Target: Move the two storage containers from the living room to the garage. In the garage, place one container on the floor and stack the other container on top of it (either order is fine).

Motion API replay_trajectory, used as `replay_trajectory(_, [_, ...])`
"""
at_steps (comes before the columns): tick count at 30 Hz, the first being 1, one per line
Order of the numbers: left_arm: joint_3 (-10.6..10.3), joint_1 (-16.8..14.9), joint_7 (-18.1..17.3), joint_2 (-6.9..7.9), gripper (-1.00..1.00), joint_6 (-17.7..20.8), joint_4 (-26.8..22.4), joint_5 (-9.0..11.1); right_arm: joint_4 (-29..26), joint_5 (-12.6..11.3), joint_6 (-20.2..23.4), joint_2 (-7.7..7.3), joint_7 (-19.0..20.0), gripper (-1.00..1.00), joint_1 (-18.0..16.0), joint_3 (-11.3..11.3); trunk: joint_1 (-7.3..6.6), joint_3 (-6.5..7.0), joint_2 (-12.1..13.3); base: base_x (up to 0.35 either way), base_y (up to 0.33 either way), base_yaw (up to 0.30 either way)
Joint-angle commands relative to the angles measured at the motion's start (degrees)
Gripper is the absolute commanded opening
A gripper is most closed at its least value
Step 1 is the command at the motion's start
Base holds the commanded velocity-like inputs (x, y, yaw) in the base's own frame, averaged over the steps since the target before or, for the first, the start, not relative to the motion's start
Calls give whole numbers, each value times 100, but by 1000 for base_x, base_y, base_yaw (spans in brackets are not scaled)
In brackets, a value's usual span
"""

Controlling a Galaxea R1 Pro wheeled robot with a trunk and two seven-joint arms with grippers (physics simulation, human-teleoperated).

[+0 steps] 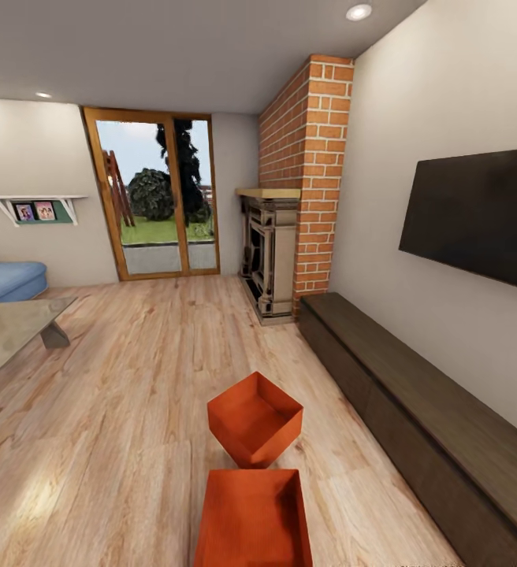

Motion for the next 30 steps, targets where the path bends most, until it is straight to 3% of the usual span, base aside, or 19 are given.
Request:
replay_trajectory(1, [5,1,5,0,100,32,-12,35,17,-49,-30,5,-6,100,-7,48,0,-6,-3,0,0,-70])
replay_trajectory(16, [-15,1,1,1,100,35,4,16,17,-42,-43,54,-7,100,-7,55,0,-11,-3,0,0,-14])
replay_trajectory(30, [-72,1,-4,8,100,40,29,-26,17,-41,-49,56,4,100,-7,68,0,-127,-3,0,0,0])
